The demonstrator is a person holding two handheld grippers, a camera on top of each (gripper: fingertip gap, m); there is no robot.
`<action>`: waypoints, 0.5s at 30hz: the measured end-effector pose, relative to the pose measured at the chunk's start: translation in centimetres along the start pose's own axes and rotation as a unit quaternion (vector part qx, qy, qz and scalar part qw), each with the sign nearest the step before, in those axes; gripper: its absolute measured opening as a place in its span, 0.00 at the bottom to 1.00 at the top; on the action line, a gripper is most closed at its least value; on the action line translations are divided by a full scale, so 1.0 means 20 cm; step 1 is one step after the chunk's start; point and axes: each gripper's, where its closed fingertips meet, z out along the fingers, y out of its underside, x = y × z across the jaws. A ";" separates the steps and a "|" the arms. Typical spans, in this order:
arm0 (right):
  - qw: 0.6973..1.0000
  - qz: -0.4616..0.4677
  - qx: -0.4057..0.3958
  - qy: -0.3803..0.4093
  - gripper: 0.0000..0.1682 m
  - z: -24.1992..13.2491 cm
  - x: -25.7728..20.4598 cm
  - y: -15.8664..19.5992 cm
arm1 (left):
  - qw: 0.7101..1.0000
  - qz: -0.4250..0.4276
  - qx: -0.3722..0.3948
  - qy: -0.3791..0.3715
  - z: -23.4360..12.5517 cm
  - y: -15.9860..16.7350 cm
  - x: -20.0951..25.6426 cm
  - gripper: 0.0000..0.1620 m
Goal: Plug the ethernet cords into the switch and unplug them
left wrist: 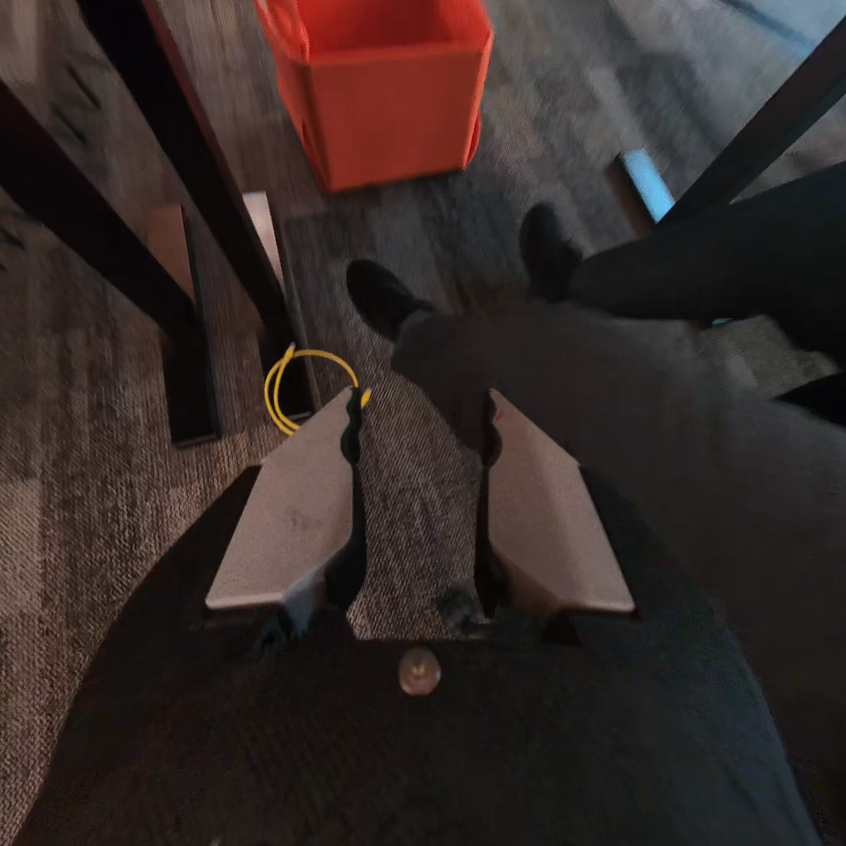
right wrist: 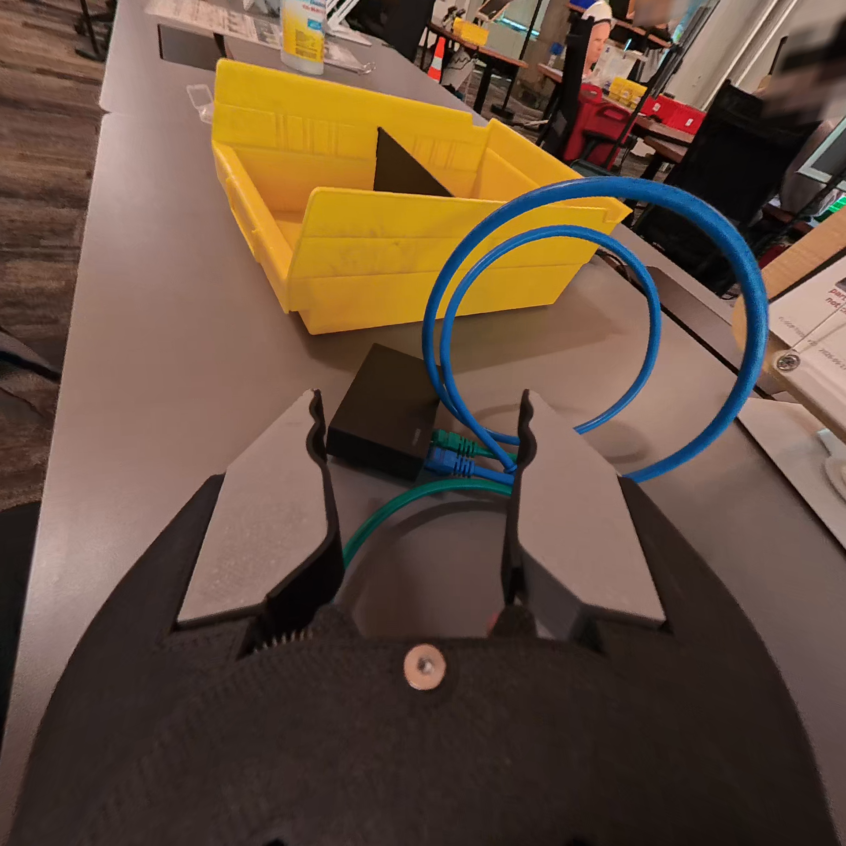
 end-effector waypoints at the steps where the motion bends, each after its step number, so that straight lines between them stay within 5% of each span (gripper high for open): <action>1: 1.000 0.008 0.004 0.003 0.49 0.00 0.01 0.00 | 1.000 -0.007 -0.018 -0.004 0.11 0.11 -0.08 0.30; 6: 0.999 0.045 0.009 0.011 0.52 0.00 0.06 0.00 | 0.978 -0.166 -0.127 0.023 0.65 0.69 -0.43 0.26; 15: 0.996 0.081 0.021 0.019 0.56 0.02 0.12 0.01 | 0.861 -0.506 -0.041 0.023 1.40 1.14 -0.94 0.31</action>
